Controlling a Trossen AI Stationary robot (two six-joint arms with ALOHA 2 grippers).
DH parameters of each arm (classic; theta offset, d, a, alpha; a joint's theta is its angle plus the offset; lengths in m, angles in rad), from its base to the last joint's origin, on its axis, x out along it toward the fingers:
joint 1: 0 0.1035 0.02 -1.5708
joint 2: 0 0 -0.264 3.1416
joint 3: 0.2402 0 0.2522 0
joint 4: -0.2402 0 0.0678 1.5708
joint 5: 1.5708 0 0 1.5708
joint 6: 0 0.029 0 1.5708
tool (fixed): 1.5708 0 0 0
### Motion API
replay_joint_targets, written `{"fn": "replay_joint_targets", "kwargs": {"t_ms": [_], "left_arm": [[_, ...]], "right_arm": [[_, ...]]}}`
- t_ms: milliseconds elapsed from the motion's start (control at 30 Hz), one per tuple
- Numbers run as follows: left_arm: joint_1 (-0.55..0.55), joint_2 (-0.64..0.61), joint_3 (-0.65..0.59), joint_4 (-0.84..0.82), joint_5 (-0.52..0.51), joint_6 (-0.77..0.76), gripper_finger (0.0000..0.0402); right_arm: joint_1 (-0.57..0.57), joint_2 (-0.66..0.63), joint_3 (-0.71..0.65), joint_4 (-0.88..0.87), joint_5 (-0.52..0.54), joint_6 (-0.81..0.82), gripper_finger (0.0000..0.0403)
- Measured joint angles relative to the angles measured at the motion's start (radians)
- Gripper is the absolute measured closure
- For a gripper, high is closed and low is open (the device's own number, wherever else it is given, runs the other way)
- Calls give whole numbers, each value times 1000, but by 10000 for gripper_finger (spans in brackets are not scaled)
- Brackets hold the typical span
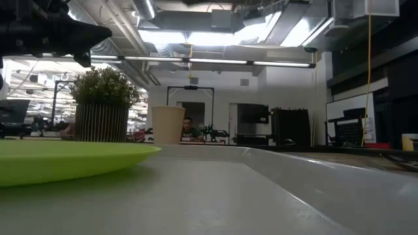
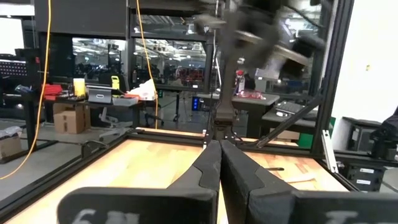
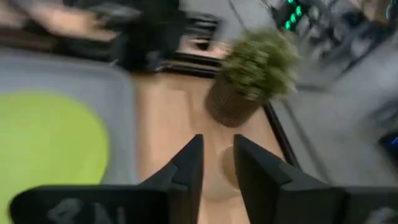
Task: Pick and place plate/cup/fork/spoon on tray
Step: Put the light brown cup on the serving tray
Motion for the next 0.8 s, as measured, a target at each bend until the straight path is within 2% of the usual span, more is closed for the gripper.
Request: {"fn": "replay_joint_targets", "kwargs": {"t_ms": [167,267,333,567,800], "left_arm": [[0,0,0,-1,0,0,401],[0,0,0,-1,0,0,401],[0,0,0,-1,0,0,401],[0,0,0,-1,0,0,401],[0,0,0,-1,0,0,401]], "right_arm": [[-293,19,0,26,-471,278,311],[-399,70,-1,56,-648,365,311],[-432,100,-1,58,-737,355,311],[-445,201,-1,75,-1002,258,311],[-441,244,-1,163,-1006,319,311]]}}
